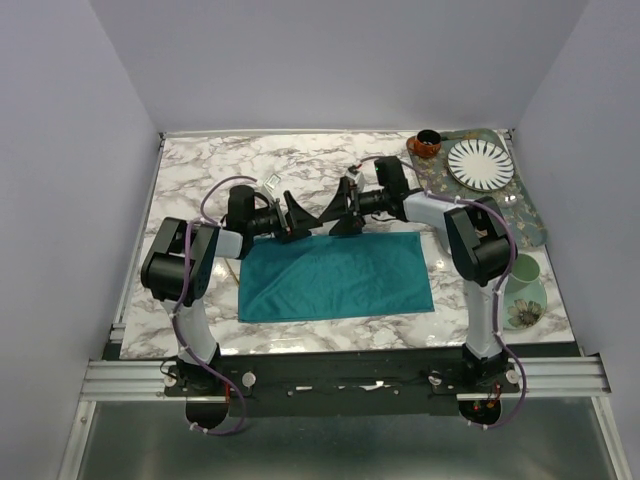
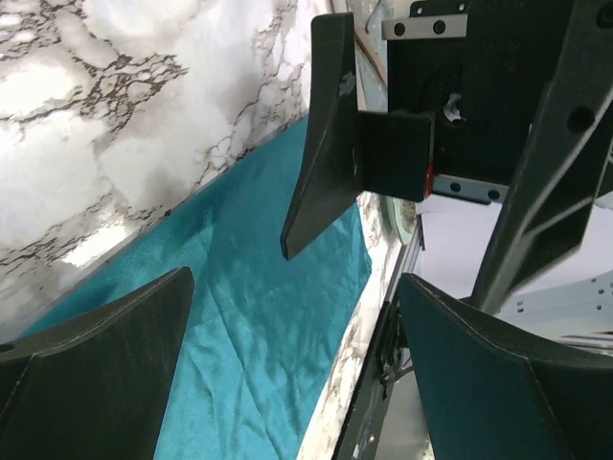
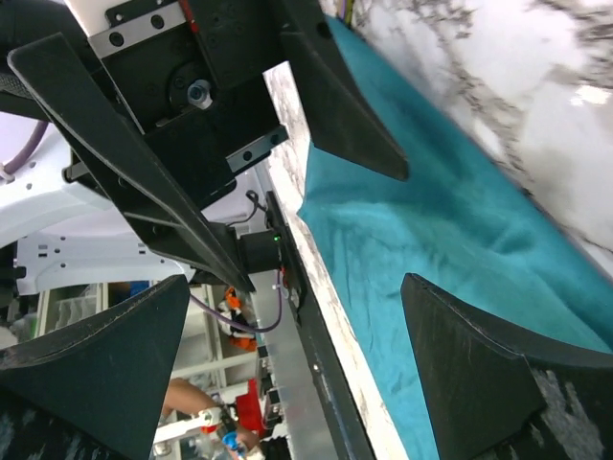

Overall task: Fold the napkin into a case and place the utensils inside
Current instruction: Smooth out the rectangle-folded napkin at the center of the board.

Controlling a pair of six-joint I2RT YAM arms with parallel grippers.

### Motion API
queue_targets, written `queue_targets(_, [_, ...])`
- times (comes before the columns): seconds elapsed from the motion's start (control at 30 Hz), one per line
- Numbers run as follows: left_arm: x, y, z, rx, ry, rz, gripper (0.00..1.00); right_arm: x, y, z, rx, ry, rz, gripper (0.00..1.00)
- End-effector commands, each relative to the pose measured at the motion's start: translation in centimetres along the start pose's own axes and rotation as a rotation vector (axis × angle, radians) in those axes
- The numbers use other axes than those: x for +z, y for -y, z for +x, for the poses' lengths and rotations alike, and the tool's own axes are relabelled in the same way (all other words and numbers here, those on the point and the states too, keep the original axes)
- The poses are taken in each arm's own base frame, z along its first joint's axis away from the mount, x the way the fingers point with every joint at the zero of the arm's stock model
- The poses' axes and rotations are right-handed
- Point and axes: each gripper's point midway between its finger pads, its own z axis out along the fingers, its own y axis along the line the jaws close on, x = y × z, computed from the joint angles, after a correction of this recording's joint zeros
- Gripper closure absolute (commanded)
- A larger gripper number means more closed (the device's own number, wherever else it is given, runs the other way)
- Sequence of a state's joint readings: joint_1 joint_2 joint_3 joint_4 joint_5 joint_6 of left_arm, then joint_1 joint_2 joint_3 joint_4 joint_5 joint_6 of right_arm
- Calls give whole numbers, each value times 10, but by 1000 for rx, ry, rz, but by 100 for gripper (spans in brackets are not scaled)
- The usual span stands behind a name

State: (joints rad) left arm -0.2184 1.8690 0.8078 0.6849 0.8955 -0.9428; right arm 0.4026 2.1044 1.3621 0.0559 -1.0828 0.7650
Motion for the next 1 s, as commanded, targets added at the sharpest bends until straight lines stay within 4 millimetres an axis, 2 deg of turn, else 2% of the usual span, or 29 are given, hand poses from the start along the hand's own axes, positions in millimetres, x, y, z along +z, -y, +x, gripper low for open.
queue_targets(0.0, [1, -22, 5, -17, -5, -56, 1, 21, 15, 2, 55, -27, -25, 0])
queue_targets(0.1, [-4, -42, 9, -41, -13, -101, 1, 22, 38, 6, 76, -29, 1, 0])
queue_targets(0.2, [-13, -62, 12, -90, -13, -142, 1, 12, 59, 8, 107, -24, 18, 0])
queue_targets(0.37, [-25, -84, 22, -118, -38, -187, 2, -22, 85, 10, 121, -4, 57, 0])
queue_targets(0.5, [-31, -90, 25, -112, -56, -207, 2, -50, 99, 14, 134, 0, 90, 0])
queue_targets(0.73, [-43, -101, 28, -122, -60, -236, 2, -114, 124, 7, 167, 55, 166, 0])
queue_targets(0.83, [-47, -104, 30, -128, -58, -243, 3, -134, 132, 6, 176, 77, 186, 0])
queue_targets(0.97, [-48, -104, 29, -124, -59, -236, 3, -150, 140, 6, 170, 94, 213, 0])
